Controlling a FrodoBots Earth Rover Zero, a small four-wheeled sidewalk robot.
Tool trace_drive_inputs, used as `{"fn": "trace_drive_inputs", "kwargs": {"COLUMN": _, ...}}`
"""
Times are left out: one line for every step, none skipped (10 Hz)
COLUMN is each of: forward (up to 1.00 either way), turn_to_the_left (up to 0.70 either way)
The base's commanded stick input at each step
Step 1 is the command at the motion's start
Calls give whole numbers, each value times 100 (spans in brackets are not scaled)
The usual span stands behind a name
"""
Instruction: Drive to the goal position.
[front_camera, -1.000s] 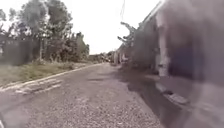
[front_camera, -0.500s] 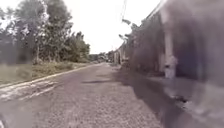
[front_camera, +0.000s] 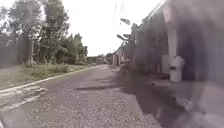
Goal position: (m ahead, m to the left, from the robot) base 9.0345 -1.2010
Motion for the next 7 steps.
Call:
{"fn": "trace_drive_inputs", "kwargs": {"forward": 85, "turn_to_the_left": 0}}
{"fn": "trace_drive_inputs", "kwargs": {"forward": 85, "turn_to_the_left": 0}}
{"fn": "trace_drive_inputs", "kwargs": {"forward": 85, "turn_to_the_left": 0}}
{"fn": "trace_drive_inputs", "kwargs": {"forward": 85, "turn_to_the_left": 0}}
{"fn": "trace_drive_inputs", "kwargs": {"forward": 85, "turn_to_the_left": 0}}
{"fn": "trace_drive_inputs", "kwargs": {"forward": 85, "turn_to_the_left": 0}}
{"fn": "trace_drive_inputs", "kwargs": {"forward": 85, "turn_to_the_left": 0}}
